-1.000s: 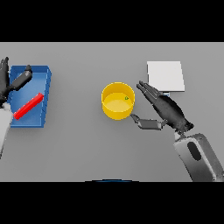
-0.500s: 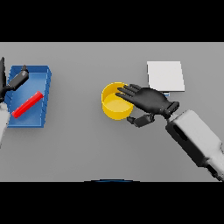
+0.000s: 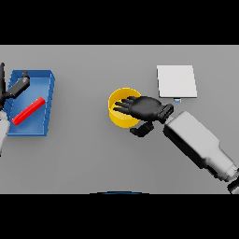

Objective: Pick up the red beaker and tilt it to pour out 1 green nut into yellow bowl. Pick up the yellow bowl and place it on the metallic measuring scale.

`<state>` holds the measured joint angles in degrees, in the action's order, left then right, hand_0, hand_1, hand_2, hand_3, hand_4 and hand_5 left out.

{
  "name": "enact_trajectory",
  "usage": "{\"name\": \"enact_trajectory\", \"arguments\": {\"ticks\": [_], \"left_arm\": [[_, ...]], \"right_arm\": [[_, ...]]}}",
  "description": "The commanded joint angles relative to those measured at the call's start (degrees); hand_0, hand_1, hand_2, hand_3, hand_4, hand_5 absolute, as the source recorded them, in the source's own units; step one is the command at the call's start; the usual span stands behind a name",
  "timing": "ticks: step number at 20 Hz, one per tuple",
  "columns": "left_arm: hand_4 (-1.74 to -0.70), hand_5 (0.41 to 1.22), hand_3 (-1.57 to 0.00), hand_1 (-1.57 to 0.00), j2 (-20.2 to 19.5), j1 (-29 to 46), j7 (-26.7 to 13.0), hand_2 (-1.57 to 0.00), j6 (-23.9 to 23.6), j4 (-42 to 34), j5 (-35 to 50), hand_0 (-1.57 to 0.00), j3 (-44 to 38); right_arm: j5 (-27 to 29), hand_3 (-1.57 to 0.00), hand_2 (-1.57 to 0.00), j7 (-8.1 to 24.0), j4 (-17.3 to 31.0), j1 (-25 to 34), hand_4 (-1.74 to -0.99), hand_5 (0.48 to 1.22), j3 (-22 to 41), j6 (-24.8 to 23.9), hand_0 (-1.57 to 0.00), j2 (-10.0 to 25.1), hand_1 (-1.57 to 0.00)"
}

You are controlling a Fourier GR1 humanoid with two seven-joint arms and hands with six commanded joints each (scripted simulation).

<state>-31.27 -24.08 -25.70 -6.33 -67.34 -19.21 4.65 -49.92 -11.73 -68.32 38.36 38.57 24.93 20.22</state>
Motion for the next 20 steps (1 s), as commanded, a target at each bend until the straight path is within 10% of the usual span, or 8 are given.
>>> {"name": "enact_trajectory", "arguments": {"ticks": [1, 14, 20], "left_arm": [[-0.74, 0.699, 0.0, 0.0, -0.4, -0.5, 0.1, 0.0, 0.1, 0.6, 0.1, 0.0, -0.4], [-0.75, 0.701, 0.0, 0.0, -0.5, -0.6, 0.6, 0.0, 0.3, 1.4, 0.6, 0.0, -0.8], [-0.76, 0.701, 0.0, 0.0, -0.4, -0.6, 1.0, 0.0, -0.1, 1.6, 0.1, 0.0, -0.5]], "right_arm": [[-0.4, 0.0, 0.0, 0.4, 0.6, 0.7, -1.255, 0.733, 0.6, 0.5, 0.0, -0.5, 0.0], [0.2, -0.14, -0.07, 4.1, 9.2, 4.6, -1.302, 0.805, 1.0, 5.5, -0.03, -4.4, -0.04], [1.1, -0.71, -1.08, 1.3, 9.2, 5.1, -1.557, 1.096, 1.6, 6.8, -1.11, -3.7, -1.1]]}}
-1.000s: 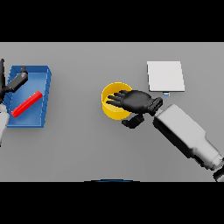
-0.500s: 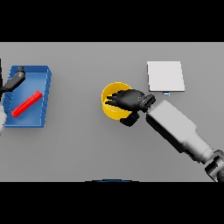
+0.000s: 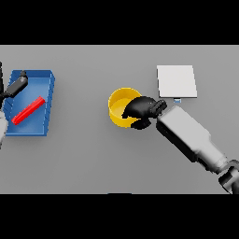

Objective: Pick up the red beaker and tilt it to pour out 1 green nut into yellow bowl. Pick up the yellow bowl and place it on the metallic measuring scale.

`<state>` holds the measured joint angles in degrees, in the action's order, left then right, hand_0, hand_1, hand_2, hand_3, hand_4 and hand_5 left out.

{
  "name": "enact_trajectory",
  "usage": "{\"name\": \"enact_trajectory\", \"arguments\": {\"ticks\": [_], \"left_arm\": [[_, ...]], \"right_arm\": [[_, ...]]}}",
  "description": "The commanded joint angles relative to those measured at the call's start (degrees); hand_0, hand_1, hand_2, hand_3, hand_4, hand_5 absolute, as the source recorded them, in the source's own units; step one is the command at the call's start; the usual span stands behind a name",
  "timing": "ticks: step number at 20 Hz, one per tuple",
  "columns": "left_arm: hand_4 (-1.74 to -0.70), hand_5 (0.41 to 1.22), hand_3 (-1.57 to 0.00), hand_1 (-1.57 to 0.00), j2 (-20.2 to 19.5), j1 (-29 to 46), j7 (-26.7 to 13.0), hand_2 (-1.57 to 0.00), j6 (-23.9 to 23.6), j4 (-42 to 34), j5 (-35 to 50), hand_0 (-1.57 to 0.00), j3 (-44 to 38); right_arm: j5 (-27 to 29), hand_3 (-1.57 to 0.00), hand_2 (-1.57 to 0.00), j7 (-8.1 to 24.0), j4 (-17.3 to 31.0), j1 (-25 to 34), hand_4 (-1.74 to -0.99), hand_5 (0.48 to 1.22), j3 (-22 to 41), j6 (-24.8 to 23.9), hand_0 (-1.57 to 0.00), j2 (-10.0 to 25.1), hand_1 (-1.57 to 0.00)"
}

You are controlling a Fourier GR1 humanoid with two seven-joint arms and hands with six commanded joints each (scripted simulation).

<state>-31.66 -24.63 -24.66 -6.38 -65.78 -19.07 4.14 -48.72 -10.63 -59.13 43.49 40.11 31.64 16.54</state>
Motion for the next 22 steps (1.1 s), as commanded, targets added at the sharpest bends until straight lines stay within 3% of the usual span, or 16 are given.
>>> {"name": "enact_trajectory", "arguments": {"ticks": [1, 4, 8, 11, 18, 22], "left_arm": [[-0.75, 0.7, 0.0, 0.0, 0.0, 0.1, 0.4, 0.0, -0.1, -0.3, -0.1, 0.0, 0.1], [-0.75, 0.692, 0.0, 0.0, -0.3, -0.1, 0.2, 0.0, 0.2, 0.0, -0.2, 0.0, 0.1], [-0.74, 0.688, 0.0, 0.0, -0.1, -0.7, 0.1, 0.0, 0.5, 0.4, -0.1, 0.0, 0.2], [-0.73, 0.685, 0.0, 0.0, -0.1, -0.3, -0.5, 0.0, 0.1, 0.1, -0.6, 0.0, 0.5], [-0.73, 0.697, 0.0, 0.0, -0.7, -0.1, 0.0, 0.0, 0.5, -1.0, -0.3, 0.0, 0.2], [-0.74, 0.697, 0.0, 0.0, -0.9, -0.8, 0.4, 0.0, 0.5, -0.1, -0.3, 0.0, 0.0]], "right_arm": [[0.1, -0.87, -1.13, 0.2, -0.2, -0.2, -1.594, 1.121, 0.2, 0.6, -1.2, 0.2, -1.19], [0.9, -1.21, -1.23, 0.2, -0.6, 0.0, -1.666, 1.17, 0.4, 1.1, -1.38, 0.7, -1.38], [1.8, -1.39, -1.29, 0.5, -2.1, -0.9, -1.71, 1.2, 0.3, 0.5, -1.49, 1.5, -1.49], [1.9, -1.4, -1.31, 0.5, -3.8, -1.1, -1.725, 1.21, 0.3, 0.4, -1.53, 2.3, -1.53], [4.2, -1.24, -1.42, 4.3, -9.1, 1.0, -1.738, 1.219, -3.4, 3.7, -1.56, 5.0, -1.56], [4.8, -1.27, -1.44, 5.5, -12.2, 1.5, -1.74, 1.22, -6.0, 4.0, -1.57, 7.5, -1.57]]}}
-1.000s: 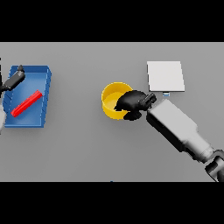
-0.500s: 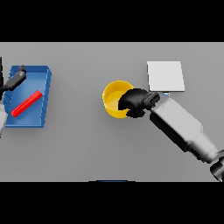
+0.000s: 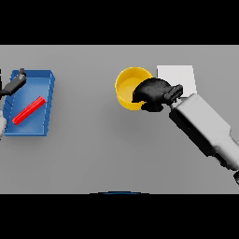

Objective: Pick up the red beaker and tilt it to pour out 1 green nut into yellow bowl. Pick up the yellow bowl and place it on the metallic measuring scale.

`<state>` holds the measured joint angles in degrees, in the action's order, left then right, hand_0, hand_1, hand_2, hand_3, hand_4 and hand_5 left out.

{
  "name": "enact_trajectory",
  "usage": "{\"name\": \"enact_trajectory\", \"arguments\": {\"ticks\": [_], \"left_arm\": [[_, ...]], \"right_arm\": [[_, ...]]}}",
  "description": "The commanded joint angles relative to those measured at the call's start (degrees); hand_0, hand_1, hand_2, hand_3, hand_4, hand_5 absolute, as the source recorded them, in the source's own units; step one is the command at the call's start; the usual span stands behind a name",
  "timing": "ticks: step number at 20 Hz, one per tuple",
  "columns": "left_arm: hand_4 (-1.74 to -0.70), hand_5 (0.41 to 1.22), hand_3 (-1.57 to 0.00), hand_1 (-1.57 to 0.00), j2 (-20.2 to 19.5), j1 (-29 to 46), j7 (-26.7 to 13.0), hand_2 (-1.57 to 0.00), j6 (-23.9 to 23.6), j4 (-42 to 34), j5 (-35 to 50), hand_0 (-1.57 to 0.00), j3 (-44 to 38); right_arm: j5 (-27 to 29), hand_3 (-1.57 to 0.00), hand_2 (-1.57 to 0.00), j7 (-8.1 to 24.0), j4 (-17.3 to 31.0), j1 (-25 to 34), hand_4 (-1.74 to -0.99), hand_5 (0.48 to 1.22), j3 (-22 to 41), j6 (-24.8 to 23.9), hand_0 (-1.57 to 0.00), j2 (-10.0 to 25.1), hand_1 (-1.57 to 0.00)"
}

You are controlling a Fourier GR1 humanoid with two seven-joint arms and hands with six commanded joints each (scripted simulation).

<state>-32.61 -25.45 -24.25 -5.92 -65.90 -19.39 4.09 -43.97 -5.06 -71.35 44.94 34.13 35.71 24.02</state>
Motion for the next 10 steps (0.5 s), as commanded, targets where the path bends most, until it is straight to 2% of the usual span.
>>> {"name": "enact_trajectory", "arguments": {"ticks": [1, 2, 4, 6, 10], "left_arm": [[-0.74, 0.697, 0.0, 0.0, 0.0, 0.1, 0.4, 0.0, 0.1, 0.4, 0.4, 0.0, -0.3], [-0.75, 0.697, 0.0, 0.0, -0.1, 0.5, 0.6, 0.0, 0.1, 0.1, 0.5, 0.0, -0.4], [-0.74, 0.702, 0.0, 0.0, 0.3, 0.3, -1.1, 0.0, -0.1, -0.2, -0.2, 0.0, 0.3], [-0.74, 0.708, 0.0, 0.0, 0.1, 0.3, -1.5, 0.0, 0.1, -0.6, -0.4, 0.0, 0.3], [-0.74, 0.708, 0.0, 0.0, -0.4, 0.5, -1.5, 0.0, 0.6, -1.5, 0.2, 0.0, -0.1]], "right_arm": [[0.1, -1.33, -1.43, -0.1, 0.3, 0.0, -1.74, 1.22, -0.5, -0.3, -1.57, 0.3, -1.57], [0.2, -1.38, -1.44, -0.7, 0.3, -0.7, -1.74, 1.22, -0.7, -0.9, -1.57, 0.7, -1.57], [0.3, -1.31, -1.47, 0.3, 1.9, 0.3, -1.74, 1.22, -2.5, -1.3, -1.57, 1.0, -1.57], [0.5, -1.26, -1.49, -0.3, 2.3, 0.6, -1.741, 1.221, -4.1, -1.9, -1.57, 2.9, -1.57], [-0.4, -1.21, -1.54, -0.5, 7.1, 1.7, -1.741, 1.221, -6.9, -6.1, -1.57, 5.2, -1.57]]}}
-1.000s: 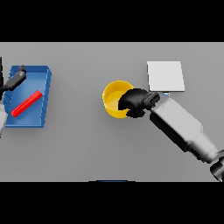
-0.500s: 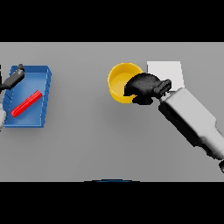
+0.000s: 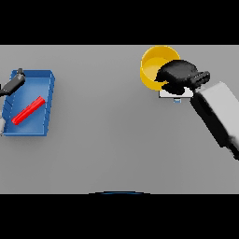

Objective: Pick up the red beaker and tilt it to pour out 1 green nut into yellow bowl. Pick up the yellow bowl and place it on the metallic measuring scale.

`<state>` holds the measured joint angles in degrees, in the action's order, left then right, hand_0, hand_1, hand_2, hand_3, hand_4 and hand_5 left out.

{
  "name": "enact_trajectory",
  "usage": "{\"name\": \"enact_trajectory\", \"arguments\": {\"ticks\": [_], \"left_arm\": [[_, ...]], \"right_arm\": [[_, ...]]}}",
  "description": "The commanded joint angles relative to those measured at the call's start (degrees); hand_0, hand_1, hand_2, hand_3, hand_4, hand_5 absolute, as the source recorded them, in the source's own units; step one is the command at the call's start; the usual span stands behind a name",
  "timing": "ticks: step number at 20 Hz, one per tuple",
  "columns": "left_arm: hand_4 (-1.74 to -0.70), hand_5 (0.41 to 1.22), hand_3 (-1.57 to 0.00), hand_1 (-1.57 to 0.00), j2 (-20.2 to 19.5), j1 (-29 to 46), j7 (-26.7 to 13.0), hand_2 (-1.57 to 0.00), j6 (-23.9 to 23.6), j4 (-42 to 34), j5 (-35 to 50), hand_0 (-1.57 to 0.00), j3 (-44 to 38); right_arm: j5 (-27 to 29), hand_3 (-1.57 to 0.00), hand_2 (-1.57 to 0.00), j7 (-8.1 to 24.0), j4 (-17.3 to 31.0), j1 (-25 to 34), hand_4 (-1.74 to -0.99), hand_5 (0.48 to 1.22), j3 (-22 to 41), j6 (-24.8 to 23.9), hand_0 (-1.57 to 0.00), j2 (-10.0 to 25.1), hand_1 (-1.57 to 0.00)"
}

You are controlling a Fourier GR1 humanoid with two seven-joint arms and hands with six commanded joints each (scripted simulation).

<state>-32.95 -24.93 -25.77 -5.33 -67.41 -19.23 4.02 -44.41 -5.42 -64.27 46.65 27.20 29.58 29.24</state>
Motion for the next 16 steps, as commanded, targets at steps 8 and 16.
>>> {"name": "enact_trajectory", "arguments": {"ticks": [8, 16], "left_arm": [[-0.73, 0.685, 0.0, 0.0, 0.3, 0.6, 0.0, 0.0, -0.3, -0.4, 0.0, 0.0, -0.1], [-0.72, 0.676, 0.0, 0.0, -0.1, 0.6, -0.7, 0.0, -0.5, -0.8, -0.4, 0.0, -0.1]], "right_arm": [[-2.0, -1.23, -1.48, -3.9, 14.2, 1.5, -1.741, 1.221, -3.3, -8.3, -1.57, 0.8, -1.57], [-3.0, -1.33, -1.38, -6.1, 24.5, 2.8, -1.741, 1.221, -4.4, -12.3, -1.57, -1.0, -1.57]]}}
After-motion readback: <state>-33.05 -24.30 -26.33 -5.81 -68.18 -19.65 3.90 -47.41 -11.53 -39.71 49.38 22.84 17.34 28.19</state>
